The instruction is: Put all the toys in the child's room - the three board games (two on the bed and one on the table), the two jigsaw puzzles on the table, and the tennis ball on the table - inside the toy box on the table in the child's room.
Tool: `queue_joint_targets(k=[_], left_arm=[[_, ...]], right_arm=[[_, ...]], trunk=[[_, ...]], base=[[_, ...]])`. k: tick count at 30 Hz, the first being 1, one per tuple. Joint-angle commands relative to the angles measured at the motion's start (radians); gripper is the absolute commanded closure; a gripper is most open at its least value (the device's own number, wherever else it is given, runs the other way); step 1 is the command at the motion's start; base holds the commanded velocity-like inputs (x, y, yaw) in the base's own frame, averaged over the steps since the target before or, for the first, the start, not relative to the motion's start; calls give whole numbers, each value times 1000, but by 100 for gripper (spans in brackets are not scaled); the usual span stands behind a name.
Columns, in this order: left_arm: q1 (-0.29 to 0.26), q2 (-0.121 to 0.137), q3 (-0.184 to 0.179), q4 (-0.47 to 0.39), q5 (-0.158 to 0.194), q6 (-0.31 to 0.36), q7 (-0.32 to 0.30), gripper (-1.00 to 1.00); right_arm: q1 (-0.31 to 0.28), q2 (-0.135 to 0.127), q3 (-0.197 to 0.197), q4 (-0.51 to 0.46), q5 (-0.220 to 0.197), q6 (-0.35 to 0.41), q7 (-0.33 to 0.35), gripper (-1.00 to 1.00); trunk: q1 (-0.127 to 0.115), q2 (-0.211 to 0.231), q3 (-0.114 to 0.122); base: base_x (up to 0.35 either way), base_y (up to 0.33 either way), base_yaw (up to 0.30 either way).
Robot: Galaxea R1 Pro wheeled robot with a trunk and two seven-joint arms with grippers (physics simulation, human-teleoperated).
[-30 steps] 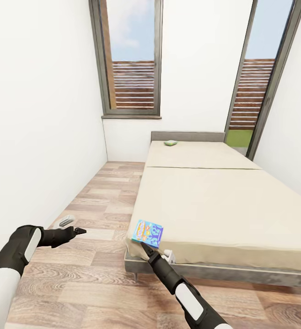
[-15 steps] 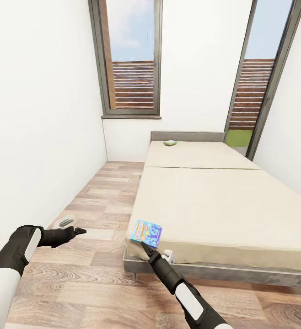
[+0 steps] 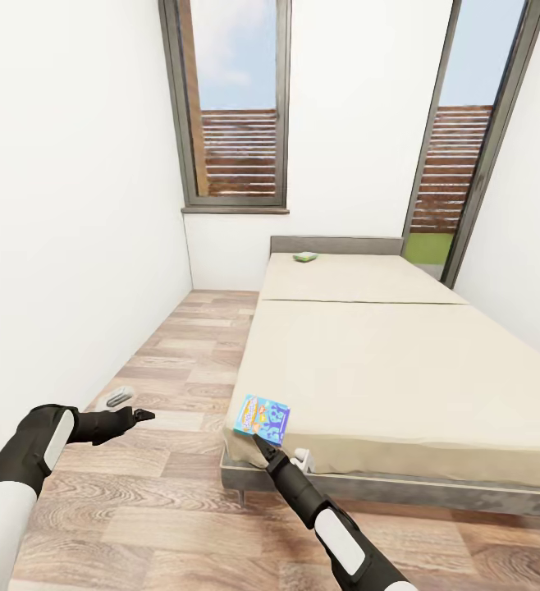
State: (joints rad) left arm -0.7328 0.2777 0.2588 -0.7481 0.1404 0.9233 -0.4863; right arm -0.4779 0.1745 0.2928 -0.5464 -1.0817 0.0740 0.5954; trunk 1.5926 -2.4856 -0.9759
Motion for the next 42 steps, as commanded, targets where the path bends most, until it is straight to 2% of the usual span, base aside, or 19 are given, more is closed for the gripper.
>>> queue_joint_targets(k=[1,36,42], left_arm=[[0,0,2,-1,7,8,2,-100],[0,0,2,0,7,8,3,-100],[0,-1,1,0,6,8,4,-100]], right_arm=[[-1,0,0,0,-11,7,3,-100],[-1,0,-5,2,-12,-27,2,-100],[-1,0,-28,3,-12,-26,2,-100]], trunk=[[0,0,-1],[0,0,-1],[0,0,-1]], base=[[0,0,0],[0,0,0],[0,0,0]])
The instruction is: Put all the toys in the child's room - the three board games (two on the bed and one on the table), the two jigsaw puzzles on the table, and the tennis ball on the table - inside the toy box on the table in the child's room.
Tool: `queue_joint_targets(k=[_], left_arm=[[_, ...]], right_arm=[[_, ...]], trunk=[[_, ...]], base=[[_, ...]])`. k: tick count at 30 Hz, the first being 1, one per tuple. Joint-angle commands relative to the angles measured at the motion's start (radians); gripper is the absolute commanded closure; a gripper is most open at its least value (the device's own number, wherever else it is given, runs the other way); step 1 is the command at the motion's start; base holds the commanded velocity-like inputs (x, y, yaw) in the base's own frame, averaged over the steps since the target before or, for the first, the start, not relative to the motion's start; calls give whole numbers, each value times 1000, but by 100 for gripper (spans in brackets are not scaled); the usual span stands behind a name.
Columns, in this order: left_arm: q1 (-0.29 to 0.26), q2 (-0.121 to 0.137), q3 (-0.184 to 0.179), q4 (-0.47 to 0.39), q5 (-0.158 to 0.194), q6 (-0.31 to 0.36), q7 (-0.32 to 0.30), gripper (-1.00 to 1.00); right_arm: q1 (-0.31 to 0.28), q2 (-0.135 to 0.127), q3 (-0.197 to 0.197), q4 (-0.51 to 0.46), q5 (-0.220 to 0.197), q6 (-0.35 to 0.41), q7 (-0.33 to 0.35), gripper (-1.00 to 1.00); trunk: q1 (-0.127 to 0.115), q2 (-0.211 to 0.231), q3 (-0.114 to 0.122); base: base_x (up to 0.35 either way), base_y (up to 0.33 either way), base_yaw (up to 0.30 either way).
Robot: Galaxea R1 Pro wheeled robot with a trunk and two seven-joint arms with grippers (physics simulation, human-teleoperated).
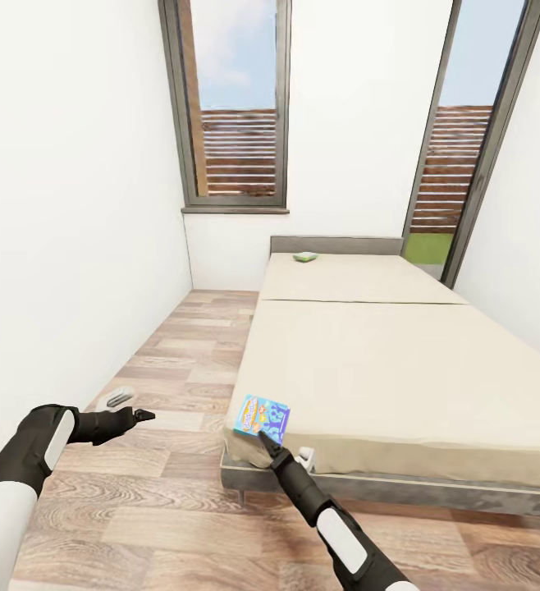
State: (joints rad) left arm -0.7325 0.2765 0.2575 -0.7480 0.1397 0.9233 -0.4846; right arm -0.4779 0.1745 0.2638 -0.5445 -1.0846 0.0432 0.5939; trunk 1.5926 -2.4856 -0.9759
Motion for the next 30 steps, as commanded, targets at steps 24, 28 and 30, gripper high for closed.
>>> queue_joint_targets(k=[24,28,30], left_arm=[[0,0,2,-1,6,8,3,-100],[0,0,2,-1,6,8,3,-100],[-1,0,2,-1,6,8,3,-100]], right_arm=[[-1,0,-53,4,-8,4,3,-100],[-1,0,-57,10,-8,4,3,-100],[-1,0,-58,11,-8,4,3,-100]], trunk=[[0,0,-1],[0,0,-1],[0,0,-1]], base=[[0,0,0],[0,0,0],[0,0,0]])
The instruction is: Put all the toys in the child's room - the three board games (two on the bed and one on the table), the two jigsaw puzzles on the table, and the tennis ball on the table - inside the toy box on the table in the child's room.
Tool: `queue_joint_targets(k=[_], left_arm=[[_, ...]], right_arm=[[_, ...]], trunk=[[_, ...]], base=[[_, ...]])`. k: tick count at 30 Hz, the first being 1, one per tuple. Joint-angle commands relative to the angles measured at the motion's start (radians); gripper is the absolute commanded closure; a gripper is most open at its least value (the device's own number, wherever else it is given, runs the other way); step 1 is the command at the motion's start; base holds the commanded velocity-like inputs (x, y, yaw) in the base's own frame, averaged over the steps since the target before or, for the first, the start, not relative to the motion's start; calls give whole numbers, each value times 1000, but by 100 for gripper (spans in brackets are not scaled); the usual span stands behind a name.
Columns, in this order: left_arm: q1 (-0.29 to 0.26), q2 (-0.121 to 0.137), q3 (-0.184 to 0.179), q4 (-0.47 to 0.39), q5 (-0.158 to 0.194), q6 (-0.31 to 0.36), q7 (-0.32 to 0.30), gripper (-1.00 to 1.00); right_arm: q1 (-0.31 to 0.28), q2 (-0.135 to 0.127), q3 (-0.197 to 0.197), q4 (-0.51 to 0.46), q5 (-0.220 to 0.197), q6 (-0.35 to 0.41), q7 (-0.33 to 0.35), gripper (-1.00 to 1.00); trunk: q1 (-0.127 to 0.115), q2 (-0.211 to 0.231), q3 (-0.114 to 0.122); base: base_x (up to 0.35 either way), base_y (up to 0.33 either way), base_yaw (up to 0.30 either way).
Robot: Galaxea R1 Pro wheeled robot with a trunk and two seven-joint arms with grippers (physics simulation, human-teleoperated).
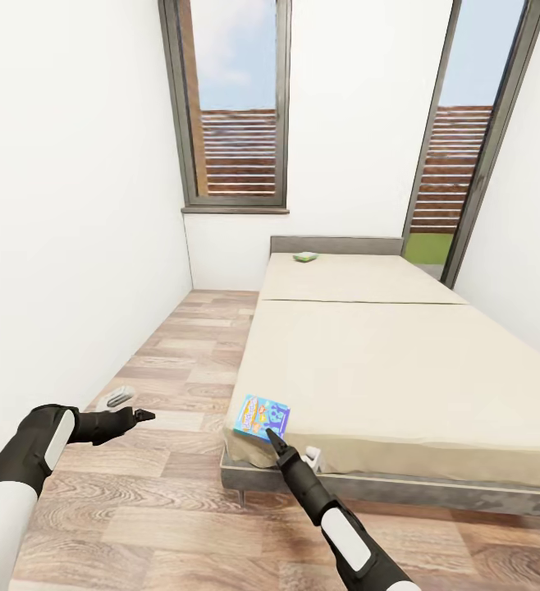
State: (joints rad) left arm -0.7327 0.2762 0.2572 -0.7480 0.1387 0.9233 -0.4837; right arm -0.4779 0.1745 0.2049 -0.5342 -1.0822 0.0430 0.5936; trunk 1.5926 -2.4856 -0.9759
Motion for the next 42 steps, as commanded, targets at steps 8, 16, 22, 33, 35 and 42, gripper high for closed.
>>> queue_joint_targets(k=[8,16,22,33,35,42], left_arm=[[0,0,2,-1,7,8,2,-100],[-1,0,2,-1,7,8,2,-100],[-1,0,2,-1,7,8,2,-100],[0,0,2,-1,7,8,2,-100],[0,0,2,-1,7,8,2,-100],[0,0,2,-1,7,8,2,-100]], right_arm=[[-1,0,1,2,-10,5,3,-100],[-1,0,1,2,-10,5,3,-100],[-1,0,1,2,-11,5,3,-100],[-1,0,1,2,-11,6,3,-100],[-1,0,1,2,-11,5,3,-100],[-1,0,1,2,-10,5,3,-100]], trunk=[[0,0,-1],[0,0,-1],[0,0,-1],[0,0,-1],[0,0,-1],[0,0,-1]], base=[[28,0,0],[14,0,0],[2,0,0],[0,0,0],[14,27,0],[69,76,0]])
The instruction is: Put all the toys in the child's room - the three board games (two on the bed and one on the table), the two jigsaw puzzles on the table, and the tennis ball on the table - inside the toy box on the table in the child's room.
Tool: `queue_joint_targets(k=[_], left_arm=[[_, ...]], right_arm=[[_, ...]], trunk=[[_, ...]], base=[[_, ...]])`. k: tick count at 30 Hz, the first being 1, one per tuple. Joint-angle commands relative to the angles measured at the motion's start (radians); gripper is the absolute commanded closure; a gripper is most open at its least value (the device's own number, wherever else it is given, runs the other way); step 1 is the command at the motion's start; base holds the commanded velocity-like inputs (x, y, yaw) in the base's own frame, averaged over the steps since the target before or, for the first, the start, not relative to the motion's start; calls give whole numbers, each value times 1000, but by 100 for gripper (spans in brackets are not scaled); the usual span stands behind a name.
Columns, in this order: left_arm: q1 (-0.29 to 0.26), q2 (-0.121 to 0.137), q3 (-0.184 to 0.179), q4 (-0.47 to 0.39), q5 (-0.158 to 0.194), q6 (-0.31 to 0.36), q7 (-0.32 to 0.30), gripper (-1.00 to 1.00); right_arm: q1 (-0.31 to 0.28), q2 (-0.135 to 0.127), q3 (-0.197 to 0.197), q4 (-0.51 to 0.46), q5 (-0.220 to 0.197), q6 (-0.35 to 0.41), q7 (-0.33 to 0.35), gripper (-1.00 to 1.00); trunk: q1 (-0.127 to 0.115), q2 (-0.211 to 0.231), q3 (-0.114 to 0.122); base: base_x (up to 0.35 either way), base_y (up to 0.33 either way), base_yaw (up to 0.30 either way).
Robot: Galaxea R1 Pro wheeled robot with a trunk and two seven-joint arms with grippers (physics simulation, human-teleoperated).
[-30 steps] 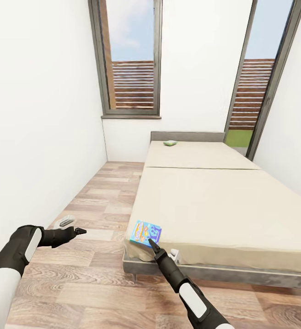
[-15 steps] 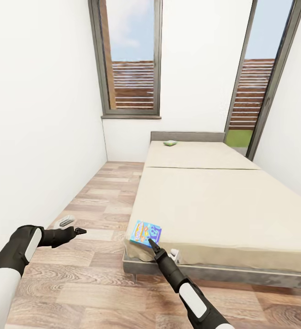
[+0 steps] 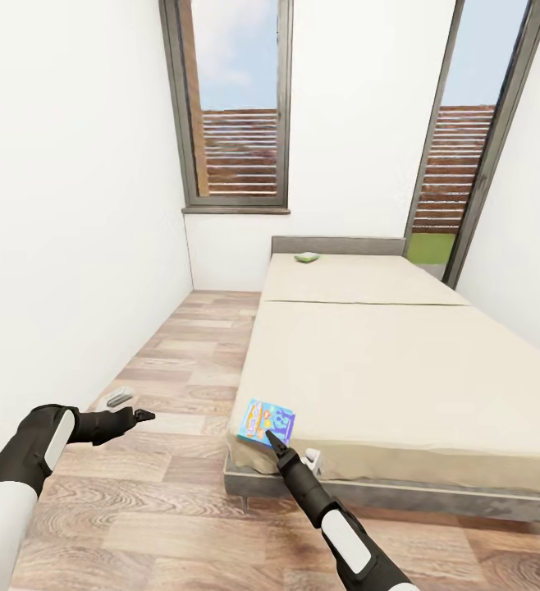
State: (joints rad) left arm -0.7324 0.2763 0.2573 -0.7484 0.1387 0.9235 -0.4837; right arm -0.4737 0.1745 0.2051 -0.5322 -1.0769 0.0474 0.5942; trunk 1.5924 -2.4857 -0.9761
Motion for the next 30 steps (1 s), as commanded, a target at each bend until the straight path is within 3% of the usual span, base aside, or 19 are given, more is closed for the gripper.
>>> queue_joint_targets(k=[1,20,21,30], left_arm=[[-1,0,2,0,7,8,2,-100],[-1,0,2,0,7,8,2,-100],[-1,0,2,0,7,8,2,-100],[-1,0,2,0,7,8,2,-100]], right_arm=[[-5,0,0,0,-15,0,2,-100],[-5,0,0,0,-15,2,2,-100],[-5,0,0,0,-15,2,2,100],[-5,0,0,0,-15,2,2,100]], trunk=[[0,0,-1],[0,0,-1],[0,0,-1],[0,0,-1]], base=[[32,33,0],[6,6,0],[0,0,0],[0,0,0]])
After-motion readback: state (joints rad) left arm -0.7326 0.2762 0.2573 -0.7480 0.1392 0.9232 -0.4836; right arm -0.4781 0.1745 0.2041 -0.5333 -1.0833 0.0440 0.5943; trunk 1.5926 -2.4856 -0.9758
